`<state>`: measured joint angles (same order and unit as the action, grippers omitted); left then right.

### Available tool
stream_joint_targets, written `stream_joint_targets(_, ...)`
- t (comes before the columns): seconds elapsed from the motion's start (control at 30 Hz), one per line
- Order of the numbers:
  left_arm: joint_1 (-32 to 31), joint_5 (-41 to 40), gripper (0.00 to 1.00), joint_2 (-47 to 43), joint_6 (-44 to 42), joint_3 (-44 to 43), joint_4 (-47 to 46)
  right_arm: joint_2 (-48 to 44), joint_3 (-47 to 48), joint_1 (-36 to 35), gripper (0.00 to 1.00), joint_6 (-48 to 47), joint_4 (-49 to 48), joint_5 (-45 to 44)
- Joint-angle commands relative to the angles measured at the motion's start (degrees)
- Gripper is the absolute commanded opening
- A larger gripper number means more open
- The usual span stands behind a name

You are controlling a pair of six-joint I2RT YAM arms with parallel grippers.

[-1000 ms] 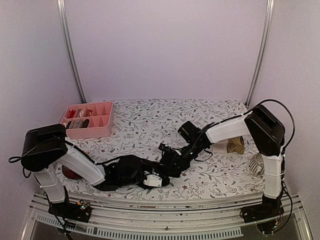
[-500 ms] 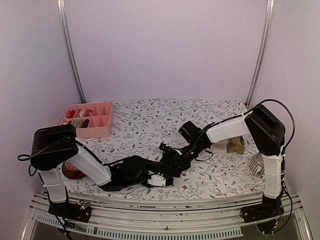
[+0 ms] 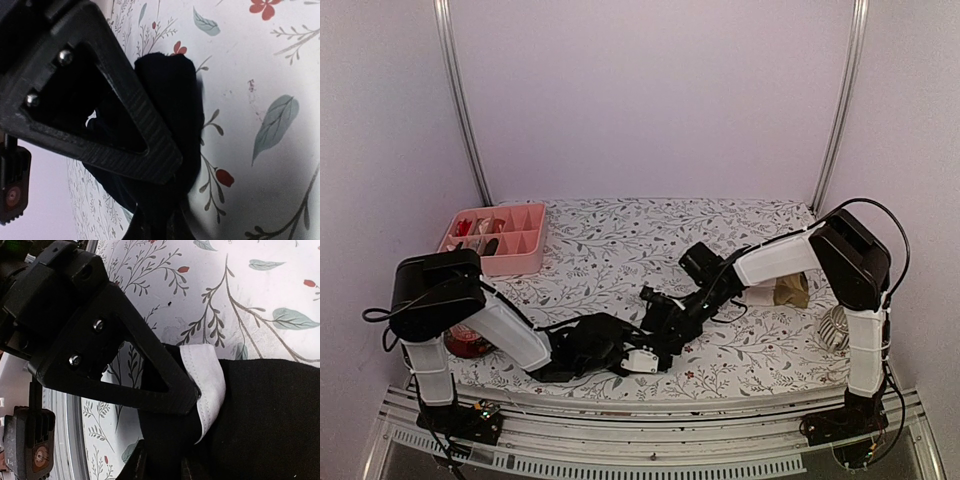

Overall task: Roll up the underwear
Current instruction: Roll the underwear at the center of the board.

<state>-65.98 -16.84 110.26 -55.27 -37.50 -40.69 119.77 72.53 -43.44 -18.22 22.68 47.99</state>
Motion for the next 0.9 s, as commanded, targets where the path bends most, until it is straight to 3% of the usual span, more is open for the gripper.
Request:
stream_joint_targets(0.0,-1.1,2.7,0.0,-0.5,4.4,-1.1,12.4,-2.4,-2.4,0.4,0.3,0.5,-2.2,-1.5)
stream_joint_targets(0.23,-0.8,9.2,0.0,-1.4,10.9,-7.2,29.1,-17.2,-9.1,-0.5,0.63,2.6,-4.5,-13.6)
stream_joint_targets(0.37,0.1,13.9,0.0,-1.8,13.7,-10.1,36.0,-28.0,-14.7,-1.4,0.74,4.0,-6.2,-24.1)
stream_joint_targets(0.57,2.4,19.4,0.0,-0.9,16.9,-15.0,44.7,-41.6,-24.1,-6.0,0.81,6.9,-8.6,-43.1)
stream_joint_targets(0.87,6.0,26.1,0.0,3.8,20.3,-22.4,54.1,-57.6,-33.9,-22.6,0.83,2.6,-21.6,-67.8)
